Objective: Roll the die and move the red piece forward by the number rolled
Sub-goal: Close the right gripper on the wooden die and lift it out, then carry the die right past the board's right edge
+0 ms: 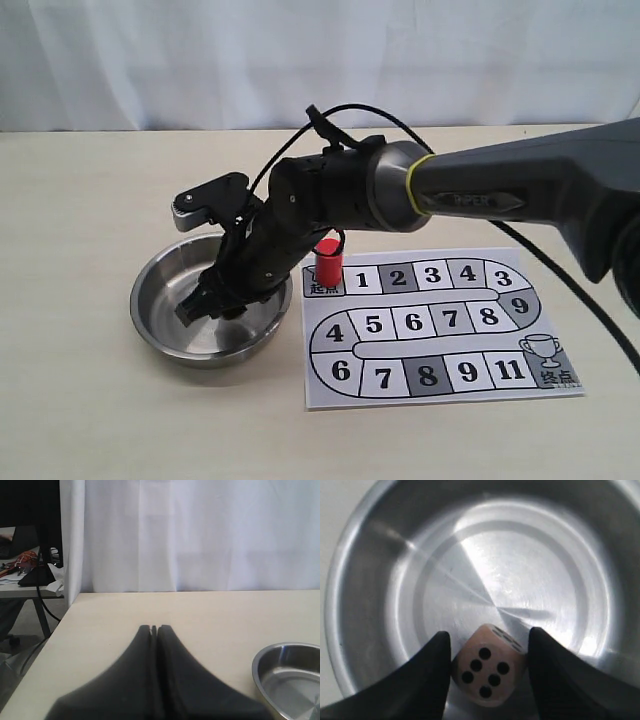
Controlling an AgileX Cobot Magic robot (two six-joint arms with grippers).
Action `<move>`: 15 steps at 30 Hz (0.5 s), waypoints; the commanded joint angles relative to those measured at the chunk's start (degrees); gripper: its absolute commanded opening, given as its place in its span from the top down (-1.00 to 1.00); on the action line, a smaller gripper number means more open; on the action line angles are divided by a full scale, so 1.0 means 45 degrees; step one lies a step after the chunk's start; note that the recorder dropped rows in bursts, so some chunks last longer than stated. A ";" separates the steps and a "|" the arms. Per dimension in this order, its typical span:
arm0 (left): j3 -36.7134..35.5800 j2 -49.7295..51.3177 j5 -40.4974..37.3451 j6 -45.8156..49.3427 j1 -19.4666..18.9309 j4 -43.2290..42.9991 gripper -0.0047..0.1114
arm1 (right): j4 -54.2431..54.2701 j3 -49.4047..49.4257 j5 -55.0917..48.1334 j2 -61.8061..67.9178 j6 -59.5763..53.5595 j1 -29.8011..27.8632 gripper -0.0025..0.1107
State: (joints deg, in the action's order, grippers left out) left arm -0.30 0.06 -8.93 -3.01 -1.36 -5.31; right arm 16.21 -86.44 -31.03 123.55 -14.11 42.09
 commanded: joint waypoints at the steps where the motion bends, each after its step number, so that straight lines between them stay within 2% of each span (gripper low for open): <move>1: 0.0066 -0.0014 0.0165 -0.0004 0.0002 -0.0007 0.92 | 0.0008 -0.0033 0.0067 -0.0818 -0.0009 0.0021 0.88; 10: 0.0066 -0.0014 0.0188 -0.0004 0.0002 -0.0007 0.92 | -0.0138 0.0160 -0.2462 -0.2528 0.0412 -0.0323 0.88; 15: 0.0066 -0.0014 0.0188 -0.0004 0.0002 -0.0007 0.92 | -0.0884 0.1862 -0.2312 -0.3465 0.0727 -0.1217 0.88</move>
State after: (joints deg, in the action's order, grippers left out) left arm -0.30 0.06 -8.93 -3.01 -1.36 -5.31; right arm 14.66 -81.45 -41.56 110.34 -12.04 38.81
